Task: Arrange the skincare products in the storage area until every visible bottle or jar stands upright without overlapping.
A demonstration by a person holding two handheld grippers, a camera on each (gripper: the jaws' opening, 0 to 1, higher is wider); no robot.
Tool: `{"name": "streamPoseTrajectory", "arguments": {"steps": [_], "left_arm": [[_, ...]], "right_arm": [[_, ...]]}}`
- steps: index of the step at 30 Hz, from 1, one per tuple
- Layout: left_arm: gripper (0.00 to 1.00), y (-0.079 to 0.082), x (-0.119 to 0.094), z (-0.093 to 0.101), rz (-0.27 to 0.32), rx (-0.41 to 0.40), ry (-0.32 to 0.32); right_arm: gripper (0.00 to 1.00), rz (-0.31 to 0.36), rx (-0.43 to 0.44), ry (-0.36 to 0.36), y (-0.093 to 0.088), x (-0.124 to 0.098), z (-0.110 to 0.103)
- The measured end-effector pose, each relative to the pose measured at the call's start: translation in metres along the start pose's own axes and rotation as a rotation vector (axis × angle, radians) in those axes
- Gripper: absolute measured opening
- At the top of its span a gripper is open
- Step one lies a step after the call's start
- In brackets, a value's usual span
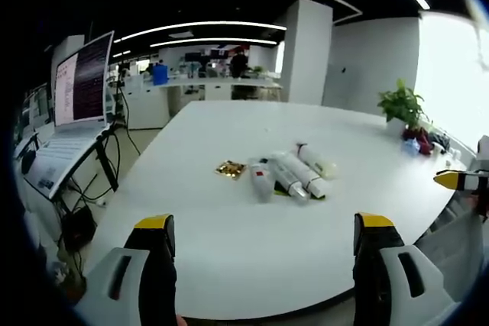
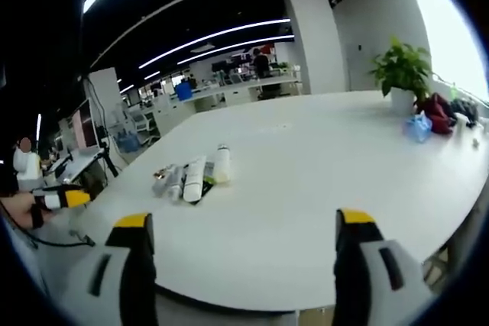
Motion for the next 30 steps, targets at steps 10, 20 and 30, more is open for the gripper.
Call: {"name": "streamPoseTrajectory", "arguments": {"steps": [10,20,30], "left_arm": [[0.95,-0.001,0.001,0.002,-0.005,0.012,-0.005],[0.94,-0.002,0.001,0.002,-0.005,0.02,-0.008],[0.93,-0.001,0.001,0.001,0.001,0.015,-0.005]], "right_arm": [[1.0,-0.061,-0.01,0.024,0.003,0.015,0.005],[0.98,-0.136,-0.092,0.087,0.011,0.041,0.015],[0.96,-0.237,-0.189,0.173,0.014,0.075,0.02]]}}
Point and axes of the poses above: the point that each gripper's makers call its tool centre point, and the gripper's own axes: x roughly forward along the fingers, z roughly to its right, y roughly out of its top, the point moved 2 cm from there along -x, roughly backward along the fingers, and after that the axes turned 14 degrees about y, right-handed, at the moved point
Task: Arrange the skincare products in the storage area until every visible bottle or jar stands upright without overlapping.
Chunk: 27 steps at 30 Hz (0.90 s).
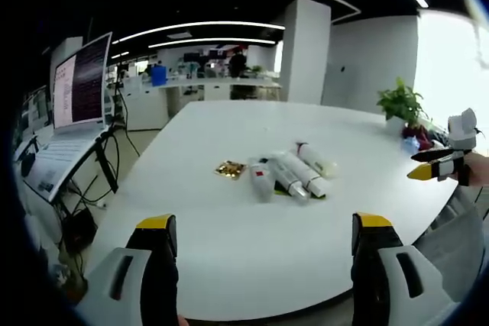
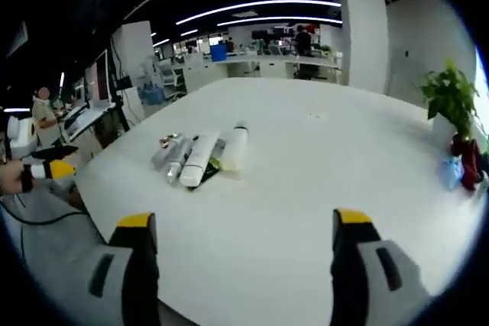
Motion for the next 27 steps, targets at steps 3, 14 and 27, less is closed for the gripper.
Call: {"name": "streamPoseTrajectory", "arguments": {"steps": [3,14,27], "left_arm": [[0.93,0.0,0.0,-0.001,0.001,-0.003,0.002],[0.93,0.0,0.001,-0.002,0.0,-0.016,0.005],[0.92,-0.001,0.002,0.0,-0.01,-0.018,-0.003]], "right_arm": [[0.94,-0.024,-0.025,0.016,0.003,0.008,0.004],[0.9,-0.086,-0.049,0.063,0.009,0.037,0.022],[0.88,-0.165,-0.066,0.098,0.007,0.058,0.036]]}}
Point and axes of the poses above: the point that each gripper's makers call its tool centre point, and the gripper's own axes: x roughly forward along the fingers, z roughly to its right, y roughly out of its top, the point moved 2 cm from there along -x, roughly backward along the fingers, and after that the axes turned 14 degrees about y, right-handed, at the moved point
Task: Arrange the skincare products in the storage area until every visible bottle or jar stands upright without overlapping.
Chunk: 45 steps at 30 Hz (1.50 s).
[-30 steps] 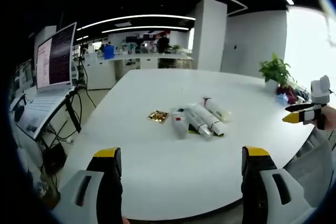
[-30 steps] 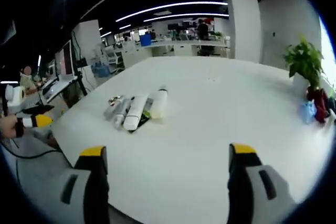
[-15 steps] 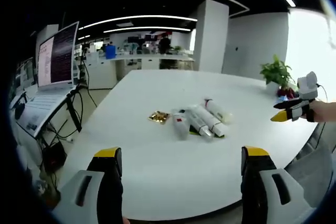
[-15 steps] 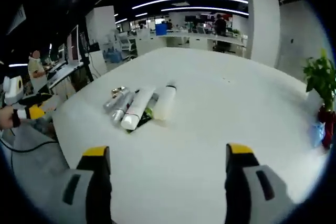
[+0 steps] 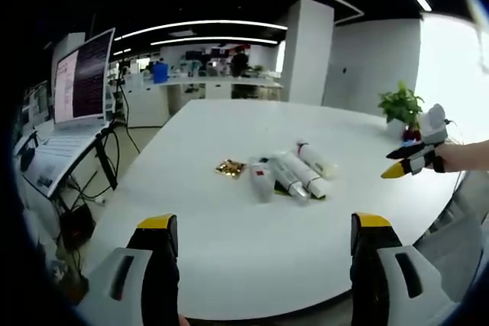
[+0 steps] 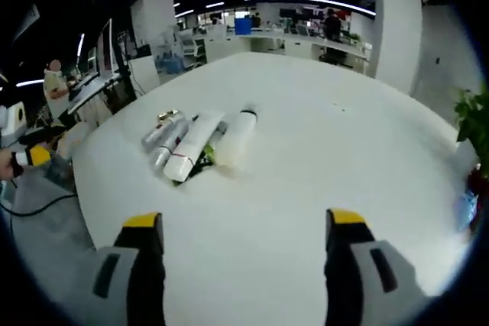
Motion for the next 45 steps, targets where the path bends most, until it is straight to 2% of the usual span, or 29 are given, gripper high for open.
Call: {"name": "streamPoseTrajectory", "arguments": {"steps": [11,21,25,27,31,37,45], "left_arm": [[0.92,0.0,-0.001,0.001,-0.005,-0.005,-0.009],[0.92,-0.002,0.0,0.001,-0.021,-0.005,-0.012],[0.91,-0.002,0.001,0.001,-0.025,-0.006,-0.01],[0.91,-0.003,0.001,0.001,-0.028,-0.005,-0.01],[0.91,-0.003,0.001,0.001,-0.031,-0.003,-0.006],[0.92,-0.003,0.001,0.001,-0.033,-0.001,-0.008],[0.92,-0.006,0.002,0.0,-0.047,-0.003,-0.008]], "right_arm": [[0.85,-0.055,-0.046,0.029,0.013,0.017,0.008],[0.81,-0.081,-0.062,0.06,0.028,0.043,0.014],[0.74,-0.099,-0.057,0.076,0.032,0.06,0.024],[0.72,-0.128,-0.048,0.071,0.031,0.069,0.031],[0.69,-0.146,-0.041,0.081,0.04,0.081,0.04],[0.7,-0.132,-0.022,0.123,0.055,0.103,0.043],[0.65,-0.147,0.017,0.134,0.072,0.137,0.045]]}}
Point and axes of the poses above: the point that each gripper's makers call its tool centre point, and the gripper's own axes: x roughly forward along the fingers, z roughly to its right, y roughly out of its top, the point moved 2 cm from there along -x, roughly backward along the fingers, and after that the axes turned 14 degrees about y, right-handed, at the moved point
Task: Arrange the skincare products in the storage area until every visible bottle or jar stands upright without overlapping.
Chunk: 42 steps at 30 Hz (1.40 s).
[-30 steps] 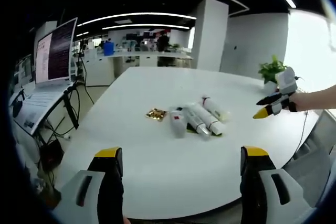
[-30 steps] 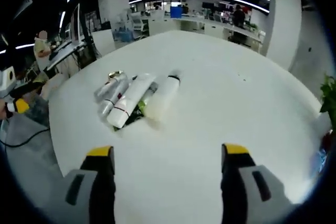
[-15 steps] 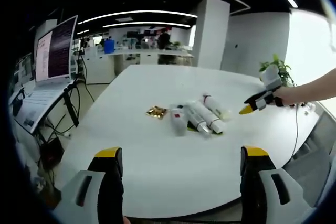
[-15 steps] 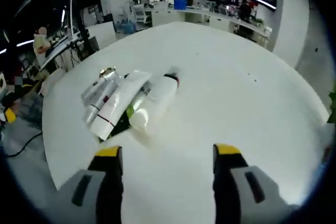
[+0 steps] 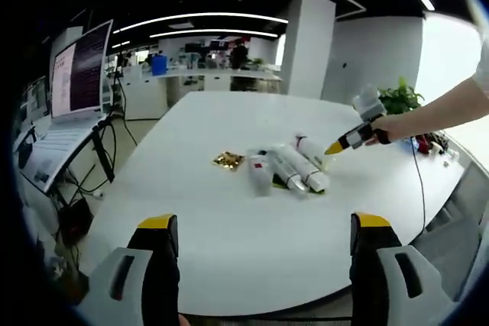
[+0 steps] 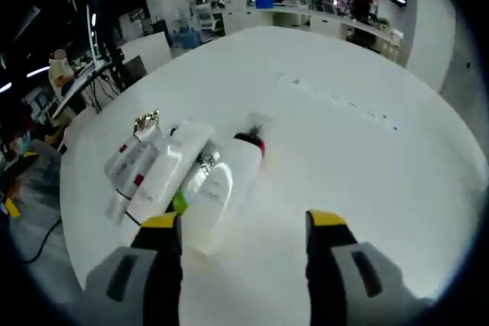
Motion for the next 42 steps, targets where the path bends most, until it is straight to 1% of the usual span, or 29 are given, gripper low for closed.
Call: {"name": "streamPoseTrajectory", "arguments": {"steps": [5,7,9,10,11,13,14,15,16,18,19,22,25,27,30,31,33,35,36,38,42], "left_arm": [[0.92,-0.002,0.001,-0.001,-0.01,-0.002,-0.004],[0.92,-0.003,0.001,-0.002,-0.013,-0.002,-0.005],[0.92,-0.005,0.002,-0.003,-0.017,-0.003,-0.006],[0.92,-0.005,0.002,-0.003,-0.017,-0.003,-0.005],[0.92,-0.005,0.002,-0.003,-0.017,-0.004,-0.005],[0.91,-0.006,0.003,-0.004,-0.02,-0.005,-0.005],[0.91,-0.006,0.003,-0.004,-0.02,-0.005,-0.007],[0.91,-0.006,0.002,-0.004,-0.02,-0.005,-0.008],[0.91,-0.006,0.002,-0.003,-0.02,-0.005,-0.01],[0.91,-0.006,0.002,-0.003,-0.019,-0.004,-0.008],[0.91,-0.005,0.002,-0.003,-0.018,-0.005,-0.006],[0.91,-0.005,0.001,-0.004,-0.019,-0.01,0.0],[0.91,-0.004,0.001,-0.003,-0.021,-0.011,-0.001],[0.91,-0.004,0.0,-0.003,-0.023,-0.012,0.0],[0.91,-0.004,0.0,-0.003,-0.025,-0.008,0.0],[0.91,-0.004,0.0,-0.003,-0.026,-0.007,-0.001],[0.91,-0.005,0.0,-0.002,-0.028,-0.003,0.002],[0.91,-0.004,0.0,-0.002,-0.027,-0.003,0.004],[0.91,-0.004,0.0,-0.002,-0.026,-0.004,0.005],[0.91,-0.004,0.0,-0.003,-0.026,-0.006,0.007],[0.91,-0.003,-0.001,-0.002,-0.024,-0.001,0.005]], "right_arm": [[0.61,0.024,0.041,0.011,0.018,0.017,-0.002],[0.58,0.008,0.052,0.004,0.022,0.024,-0.002],[0.57,-0.003,0.056,0.004,0.026,0.031,-0.003],[0.56,-0.021,0.06,-0.002,0.026,0.034,-0.003],[0.55,-0.025,0.06,-0.003,0.026,0.035,-0.003],[0.53,-0.059,0.07,-0.015,0.026,0.041,-0.001],[0.51,-0.09,0.081,-0.031,0.025,0.044,0.001],[0.49,-0.101,0.088,-0.033,0.025,0.046,0.003],[0.47,-0.129,0.116,-0.049,0.023,0.047,0.006],[0.46,-0.143,0.13,-0.055,0.024,0.05,0.009],[0.46,-0.164,0.146,-0.058,0.023,0.052,0.01],[0.44,-0.208,0.15,-0.051,0.019,0.054,0.011],[0.43,-0.227,0.169,-0.039,0.018,0.058,0.01],[0.41,-0.231,0.169,-0.043,0.02,0.058,0.011],[0.35,-0.241,0.188,-0.037,0.02,0.059,0.007],[0.35,-0.242,0.189,-0.045,0.02,0.058,0.008],[0.33,-0.27,0.158,-0.034,0.017,0.056,0.004],[0.29,-0.272,0.171,-0.032,0.017,0.058,0.008],[0.29,-0.266,0.16,-0.028,0.017,0.057,0.008],[0.28,-0.263,0.158,-0.033,0.017,0.057,0.009],[0.28,-0.243,0.19,-0.037,0.013,0.051,0.009]]}}
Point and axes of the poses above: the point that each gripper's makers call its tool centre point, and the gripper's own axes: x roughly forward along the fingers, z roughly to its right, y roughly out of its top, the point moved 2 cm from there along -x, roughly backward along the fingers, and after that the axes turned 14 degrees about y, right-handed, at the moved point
